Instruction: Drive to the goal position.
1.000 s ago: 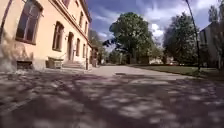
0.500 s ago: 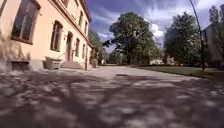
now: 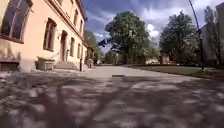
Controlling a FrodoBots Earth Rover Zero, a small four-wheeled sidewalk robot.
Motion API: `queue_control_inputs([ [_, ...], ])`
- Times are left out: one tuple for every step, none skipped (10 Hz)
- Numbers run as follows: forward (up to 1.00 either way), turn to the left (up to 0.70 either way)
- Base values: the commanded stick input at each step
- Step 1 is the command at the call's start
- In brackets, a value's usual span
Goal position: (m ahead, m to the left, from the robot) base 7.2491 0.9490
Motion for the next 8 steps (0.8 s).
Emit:
queue_control_inputs([
  [0.70, 0.06],
  [0.70, 0.06],
  [0.70, 0.06],
  [0.70, 0.06],
  [0.70, 0.06],
  [0.70, 0.06],
  [0.70, 0.06],
  [0.70, 0.06],
])
